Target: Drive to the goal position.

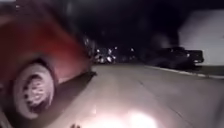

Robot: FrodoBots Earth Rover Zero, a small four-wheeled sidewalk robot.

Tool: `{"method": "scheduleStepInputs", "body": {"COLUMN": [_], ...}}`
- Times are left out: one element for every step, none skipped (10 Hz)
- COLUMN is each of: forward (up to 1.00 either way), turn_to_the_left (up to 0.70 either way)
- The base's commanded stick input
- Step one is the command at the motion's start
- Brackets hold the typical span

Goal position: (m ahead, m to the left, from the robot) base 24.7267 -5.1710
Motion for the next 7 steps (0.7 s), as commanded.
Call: {"method": "scheduleStepInputs", "body": {"forward": [1.00,1.00,1.00,1.00,1.00,1.00,1.00], "turn_to_the_left": [-0.02,-0.18,-0.27,-0.27,-0.11,0.00,0.00]}}
